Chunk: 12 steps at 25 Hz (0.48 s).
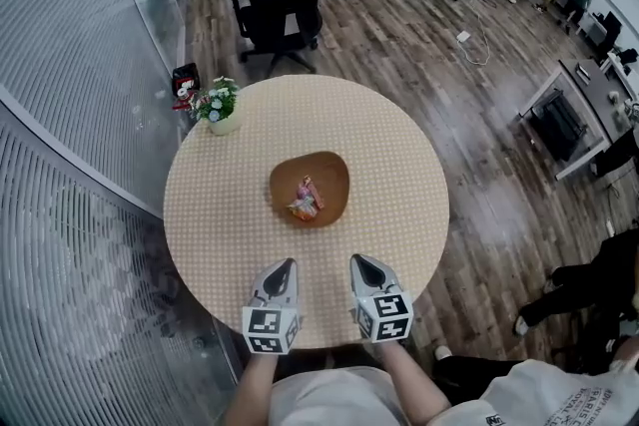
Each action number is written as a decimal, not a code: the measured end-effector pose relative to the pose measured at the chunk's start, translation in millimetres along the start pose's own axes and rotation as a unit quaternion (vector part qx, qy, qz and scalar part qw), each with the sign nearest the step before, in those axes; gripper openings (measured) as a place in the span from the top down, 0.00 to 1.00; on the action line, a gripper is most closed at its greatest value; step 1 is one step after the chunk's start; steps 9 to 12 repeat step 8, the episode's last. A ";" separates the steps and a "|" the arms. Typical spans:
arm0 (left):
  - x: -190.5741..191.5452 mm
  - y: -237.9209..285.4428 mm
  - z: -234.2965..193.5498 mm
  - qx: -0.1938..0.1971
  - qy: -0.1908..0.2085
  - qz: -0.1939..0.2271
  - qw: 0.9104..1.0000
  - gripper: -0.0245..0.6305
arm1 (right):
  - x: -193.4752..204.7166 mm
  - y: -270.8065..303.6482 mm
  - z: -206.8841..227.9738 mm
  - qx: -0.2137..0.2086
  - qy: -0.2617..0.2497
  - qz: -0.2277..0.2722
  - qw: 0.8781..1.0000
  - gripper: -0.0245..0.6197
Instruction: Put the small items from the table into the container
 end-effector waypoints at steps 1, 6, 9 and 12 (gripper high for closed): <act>-0.8 0.0 0.2 0.000 0.000 0.000 1.000 0.95 | -0.7 -0.1 -0.9 -0.002 -0.001 -0.001 1.000 0.96; -2.0 -1.5 -1.9 -0.002 -0.001 0.000 1.000 0.95 | -0.5 0.6 -7.8 -0.009 -0.001 -0.005 1.000 0.96; -2.0 -2.0 -2.0 -0.001 0.000 0.001 1.000 0.95 | 0.4 0.3 -9.3 -0.011 0.001 -0.007 1.000 0.96; -2.0 -2.0 -2.0 -0.001 0.000 0.001 1.000 0.95 | 0.4 0.3 -9.3 -0.011 0.001 -0.007 1.000 0.96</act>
Point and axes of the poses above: the fingertips, and each gripper's own axes: y forward along the fingers, z to its right, x out of its underside, the point moved 9 cm from there along -y, backward along the fingers, and after that the axes turned 4 degrees about z, right-handed, at the moved point
